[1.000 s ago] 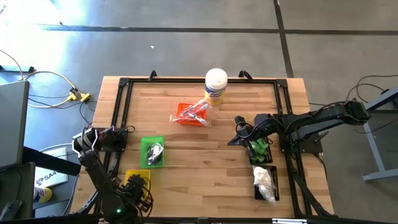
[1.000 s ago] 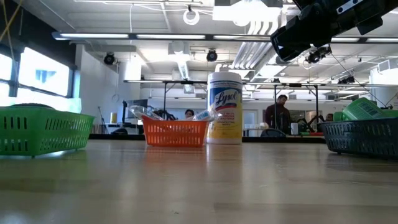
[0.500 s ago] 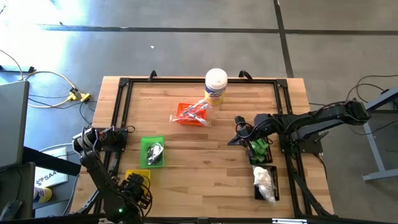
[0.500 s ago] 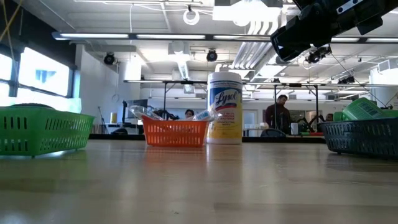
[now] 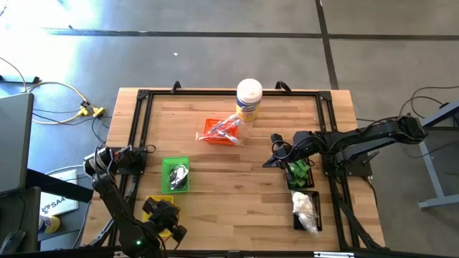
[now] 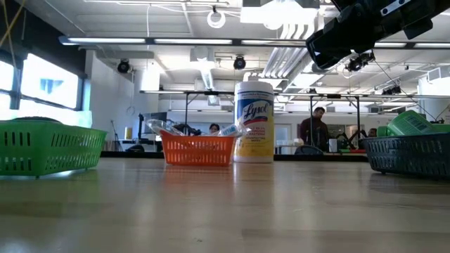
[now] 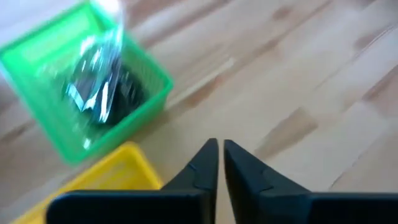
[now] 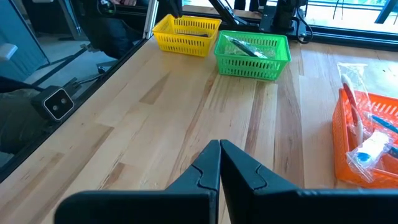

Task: Pick & Place Travel size toiletries
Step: Return to Home Position

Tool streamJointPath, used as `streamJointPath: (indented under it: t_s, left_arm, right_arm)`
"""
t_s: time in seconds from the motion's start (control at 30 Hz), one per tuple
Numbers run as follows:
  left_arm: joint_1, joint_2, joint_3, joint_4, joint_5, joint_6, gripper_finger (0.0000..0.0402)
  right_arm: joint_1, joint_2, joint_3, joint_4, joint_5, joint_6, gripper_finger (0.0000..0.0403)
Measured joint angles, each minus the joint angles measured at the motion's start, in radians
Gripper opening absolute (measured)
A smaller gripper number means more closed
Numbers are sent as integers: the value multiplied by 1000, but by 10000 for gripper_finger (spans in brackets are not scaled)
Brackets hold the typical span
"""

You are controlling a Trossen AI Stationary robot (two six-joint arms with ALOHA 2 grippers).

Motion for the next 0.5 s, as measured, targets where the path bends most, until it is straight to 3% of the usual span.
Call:
streamJointPath:
  t_s: [0.17,0.33,0.5]
  left_arm:
    - [8,0,0,12,-152,-11,6]
    - [45,0,0,91,-169,32,2]
    - [127,0,0,184,-210,183,1]
  right_arm:
    - [0,0,0,-34,0,0,3]
    - [0,0,0,-52,0,-15,3]
    - [0,0,0,-1,4,-114,3]
